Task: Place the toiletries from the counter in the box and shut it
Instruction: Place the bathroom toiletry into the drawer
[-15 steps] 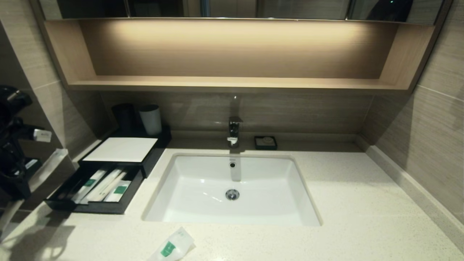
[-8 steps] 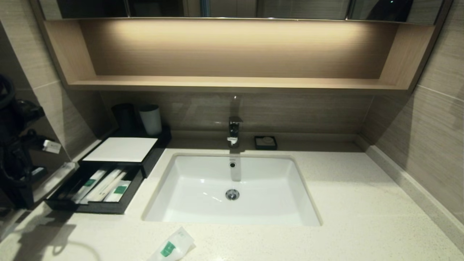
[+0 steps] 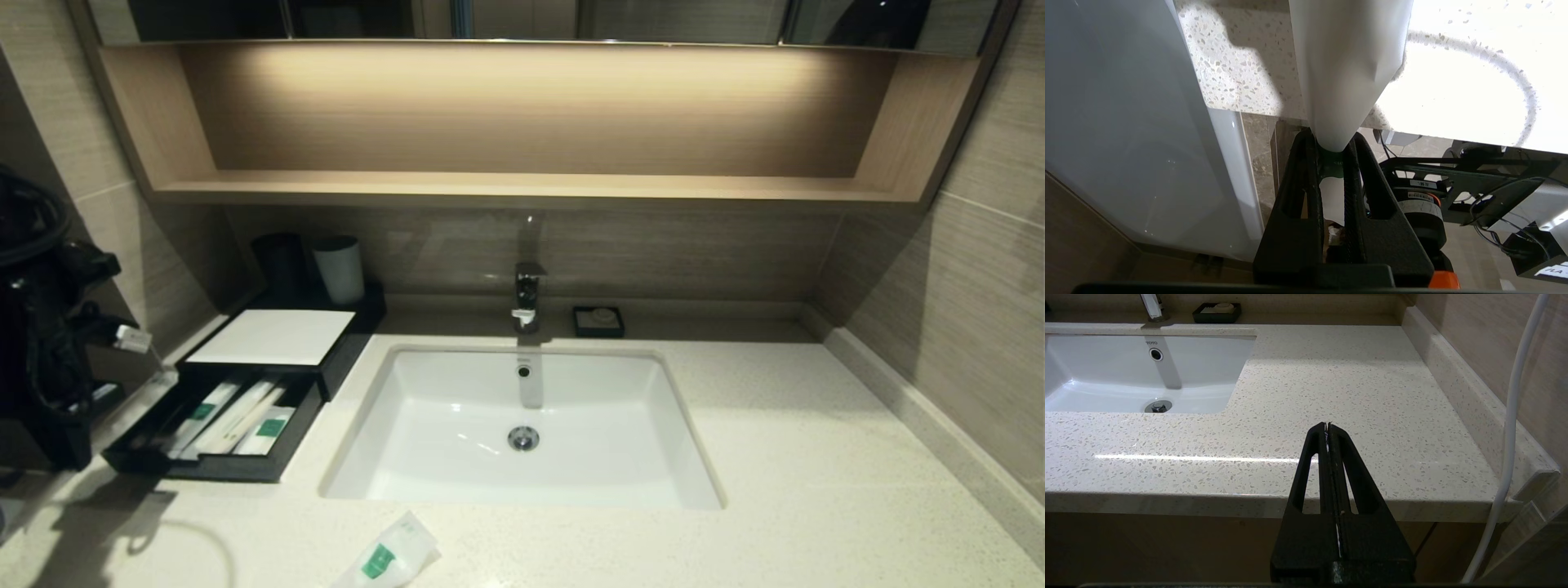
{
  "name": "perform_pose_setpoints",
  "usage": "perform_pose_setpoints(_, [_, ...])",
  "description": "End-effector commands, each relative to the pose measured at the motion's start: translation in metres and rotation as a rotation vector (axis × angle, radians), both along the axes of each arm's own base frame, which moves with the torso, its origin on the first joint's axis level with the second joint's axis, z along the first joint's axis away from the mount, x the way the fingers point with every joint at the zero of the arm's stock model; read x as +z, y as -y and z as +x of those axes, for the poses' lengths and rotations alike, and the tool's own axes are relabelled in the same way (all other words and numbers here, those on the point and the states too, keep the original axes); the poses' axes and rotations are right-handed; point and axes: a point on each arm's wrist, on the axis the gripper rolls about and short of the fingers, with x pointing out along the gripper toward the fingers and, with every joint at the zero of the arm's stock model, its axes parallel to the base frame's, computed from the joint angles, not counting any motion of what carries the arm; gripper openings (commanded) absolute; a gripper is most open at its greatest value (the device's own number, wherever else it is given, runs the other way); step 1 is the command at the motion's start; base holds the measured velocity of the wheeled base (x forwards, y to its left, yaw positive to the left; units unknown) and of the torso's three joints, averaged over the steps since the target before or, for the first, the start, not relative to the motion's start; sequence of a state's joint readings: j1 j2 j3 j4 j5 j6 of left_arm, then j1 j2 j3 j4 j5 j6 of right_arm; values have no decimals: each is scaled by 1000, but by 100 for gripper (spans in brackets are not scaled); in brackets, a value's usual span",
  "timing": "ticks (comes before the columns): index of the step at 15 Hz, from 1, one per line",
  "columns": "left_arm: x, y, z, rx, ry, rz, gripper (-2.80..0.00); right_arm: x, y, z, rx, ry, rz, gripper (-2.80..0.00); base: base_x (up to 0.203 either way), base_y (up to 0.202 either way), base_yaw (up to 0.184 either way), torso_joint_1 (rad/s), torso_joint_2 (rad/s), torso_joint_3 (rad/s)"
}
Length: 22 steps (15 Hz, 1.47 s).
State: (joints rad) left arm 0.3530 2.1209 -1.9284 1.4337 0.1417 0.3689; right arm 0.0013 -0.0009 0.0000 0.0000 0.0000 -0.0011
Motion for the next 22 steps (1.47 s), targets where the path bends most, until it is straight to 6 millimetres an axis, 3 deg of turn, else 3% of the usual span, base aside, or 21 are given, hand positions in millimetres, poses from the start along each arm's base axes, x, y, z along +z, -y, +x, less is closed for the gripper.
perform_pose_setpoints(1, [-7,1,5,-11,-21,-7,-280,0,0,0,0,-2,0,-280,0,0,0,0,0,0])
perform_pose_setpoints(8, [-23,9,22,-44,-17,1,-280,0,0,0,0,-1,0,-280,0,0,0,0,0,0])
perform_pose_setpoints(22, [-33,13,34,-69,3,36,-280,0,0,0,0,-1,0,-280,0,0,0,0,0,0])
